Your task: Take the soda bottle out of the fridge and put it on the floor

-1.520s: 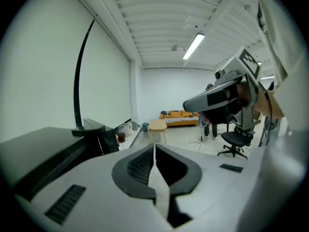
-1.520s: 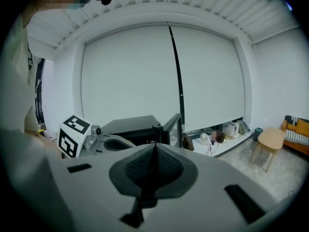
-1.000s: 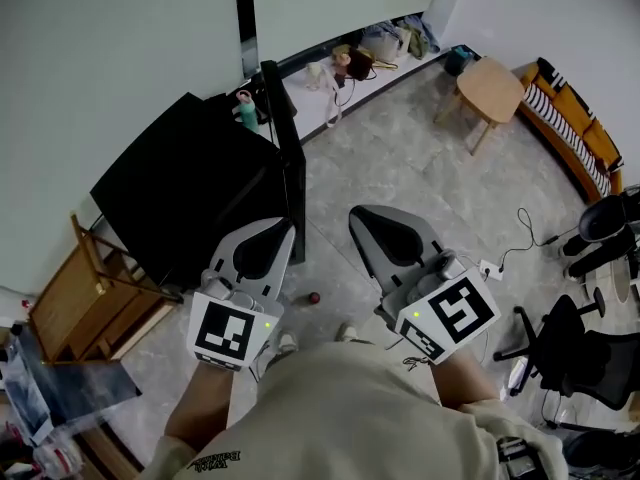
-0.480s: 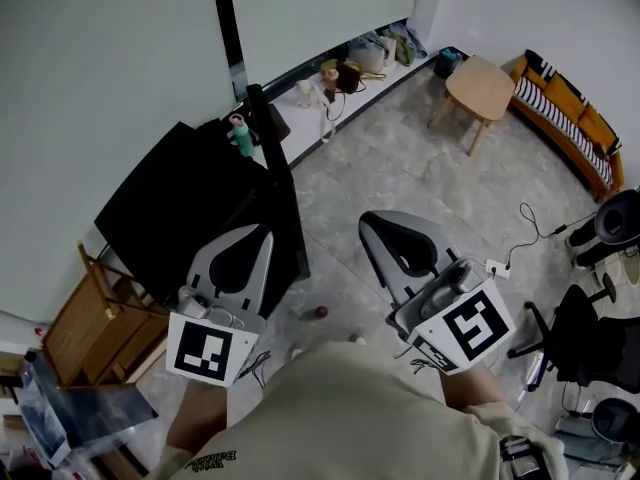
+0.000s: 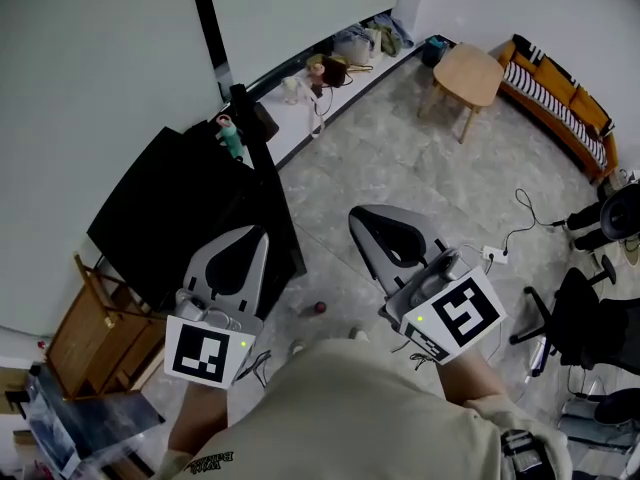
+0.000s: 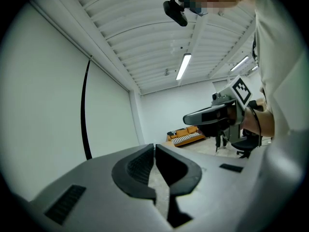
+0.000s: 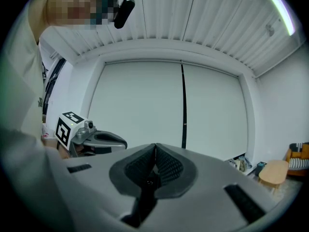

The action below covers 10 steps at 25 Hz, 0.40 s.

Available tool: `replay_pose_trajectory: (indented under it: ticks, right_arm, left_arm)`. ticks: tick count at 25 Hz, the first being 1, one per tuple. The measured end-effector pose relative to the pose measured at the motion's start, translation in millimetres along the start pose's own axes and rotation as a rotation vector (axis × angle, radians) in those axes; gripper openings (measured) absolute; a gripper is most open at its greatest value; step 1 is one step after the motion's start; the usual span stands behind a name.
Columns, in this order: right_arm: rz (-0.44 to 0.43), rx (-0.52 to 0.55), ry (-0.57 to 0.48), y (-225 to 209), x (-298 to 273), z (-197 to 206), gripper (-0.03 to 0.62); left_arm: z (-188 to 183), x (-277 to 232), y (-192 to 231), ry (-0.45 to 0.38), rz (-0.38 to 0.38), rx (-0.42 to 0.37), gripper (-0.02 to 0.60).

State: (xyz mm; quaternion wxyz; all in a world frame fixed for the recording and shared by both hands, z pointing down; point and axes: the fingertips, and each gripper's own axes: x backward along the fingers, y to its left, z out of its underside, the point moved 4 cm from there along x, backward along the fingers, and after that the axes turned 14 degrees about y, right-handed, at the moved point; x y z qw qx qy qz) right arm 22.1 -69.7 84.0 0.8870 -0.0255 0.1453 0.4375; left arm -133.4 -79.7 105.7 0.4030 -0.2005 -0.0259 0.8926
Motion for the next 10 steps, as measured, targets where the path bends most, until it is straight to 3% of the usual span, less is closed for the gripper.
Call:
replay_pose_trajectory:
  ticks: [10]
  right_arm:
    - [0.010, -0.020, 0.031, -3, 4, 15, -0.003]
  left_arm:
    - [2, -10, -12, 0.019, -0.003, -0.037, 0.015]
